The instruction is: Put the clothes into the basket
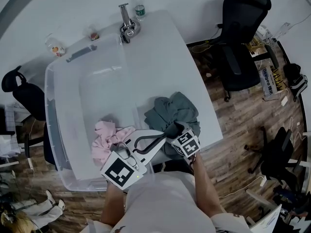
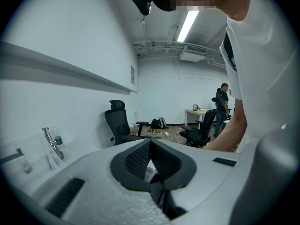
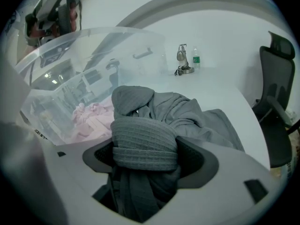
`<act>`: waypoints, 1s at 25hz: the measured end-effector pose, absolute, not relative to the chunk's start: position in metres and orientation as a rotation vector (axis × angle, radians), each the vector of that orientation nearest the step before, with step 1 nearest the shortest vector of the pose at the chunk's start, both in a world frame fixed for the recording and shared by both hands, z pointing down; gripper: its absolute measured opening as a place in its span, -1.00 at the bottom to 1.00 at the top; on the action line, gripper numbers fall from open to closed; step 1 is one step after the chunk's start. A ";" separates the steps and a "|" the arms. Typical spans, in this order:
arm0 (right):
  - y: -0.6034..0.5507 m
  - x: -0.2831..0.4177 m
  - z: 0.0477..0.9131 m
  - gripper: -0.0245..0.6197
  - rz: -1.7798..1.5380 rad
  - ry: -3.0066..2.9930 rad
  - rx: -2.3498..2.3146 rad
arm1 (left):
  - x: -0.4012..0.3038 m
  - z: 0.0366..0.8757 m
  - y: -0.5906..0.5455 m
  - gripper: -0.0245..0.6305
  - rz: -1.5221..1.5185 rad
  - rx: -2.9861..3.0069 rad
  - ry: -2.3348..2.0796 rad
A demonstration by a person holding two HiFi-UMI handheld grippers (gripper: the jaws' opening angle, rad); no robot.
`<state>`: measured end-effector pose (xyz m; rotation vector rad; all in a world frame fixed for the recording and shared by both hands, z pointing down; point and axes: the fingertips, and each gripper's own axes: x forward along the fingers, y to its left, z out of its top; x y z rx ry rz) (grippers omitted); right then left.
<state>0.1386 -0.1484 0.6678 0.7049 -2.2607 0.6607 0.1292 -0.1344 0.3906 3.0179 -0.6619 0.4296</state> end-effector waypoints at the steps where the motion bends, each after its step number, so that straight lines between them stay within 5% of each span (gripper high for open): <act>1: -0.148 0.140 0.664 0.20 0.670 -2.273 0.718 | 0.129 0.390 -0.134 -0.91 0.424 3.020 -0.660; 25: -0.149 0.144 0.528 0.20 0.657 -2.588 0.924 | 0.112 0.366 -0.110 -0.91 0.322 3.064 -0.712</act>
